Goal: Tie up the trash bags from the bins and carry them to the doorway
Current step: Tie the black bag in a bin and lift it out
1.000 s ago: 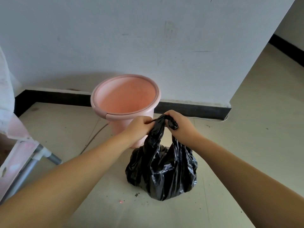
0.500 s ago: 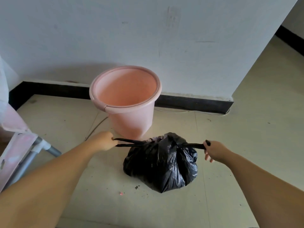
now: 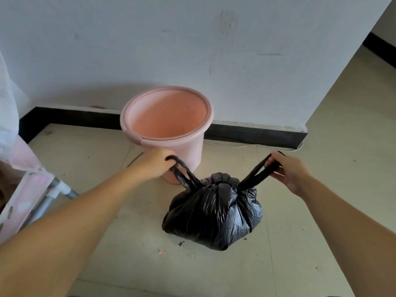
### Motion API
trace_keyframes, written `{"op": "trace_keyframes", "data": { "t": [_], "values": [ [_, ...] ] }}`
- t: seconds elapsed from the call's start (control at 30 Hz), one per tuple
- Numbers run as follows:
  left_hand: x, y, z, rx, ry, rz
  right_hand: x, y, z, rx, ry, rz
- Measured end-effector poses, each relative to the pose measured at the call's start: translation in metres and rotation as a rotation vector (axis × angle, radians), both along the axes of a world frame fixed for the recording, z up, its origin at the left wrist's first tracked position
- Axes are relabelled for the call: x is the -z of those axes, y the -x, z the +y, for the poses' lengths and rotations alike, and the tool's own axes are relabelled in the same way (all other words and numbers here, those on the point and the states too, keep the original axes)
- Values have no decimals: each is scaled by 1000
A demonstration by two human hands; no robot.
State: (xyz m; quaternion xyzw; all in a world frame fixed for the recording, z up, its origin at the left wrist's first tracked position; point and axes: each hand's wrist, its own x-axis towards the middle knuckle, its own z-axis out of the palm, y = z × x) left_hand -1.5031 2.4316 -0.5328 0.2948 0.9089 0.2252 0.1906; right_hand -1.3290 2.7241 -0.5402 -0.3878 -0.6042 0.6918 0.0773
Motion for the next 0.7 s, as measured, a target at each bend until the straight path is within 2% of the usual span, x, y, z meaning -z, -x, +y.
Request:
{"op": "trace_keyframes", "data": {
  "t": [0.07, 0.13, 0.27, 0.33, 0.5, 0.6, 0.7],
  "values": [
    [-17, -13, 23, 43, -135, -2, -18, 14, -15, -64, 103, 82],
    [-34, -29, 46, 87, -229, -38, -32, 25, -33, -252, 121, 68],
    [-41, -48, 68, 132, -302, -119, -47, 36, -66, -766, -22, -54],
    [-41, -47, 67, 141, -276, -169, -49, 38, -77, -916, -59, -69],
    [-29, -44, 57, 186, -201, -479, -53, 42, -76, -1004, -138, -66],
    [-27, -46, 56, 125, -354, -598, -56, 42, -71, -949, -122, -29],
    [-20, -40, 56, 24, -542, -768, -46, 41, -64, -820, -260, -28]
  ]
}}
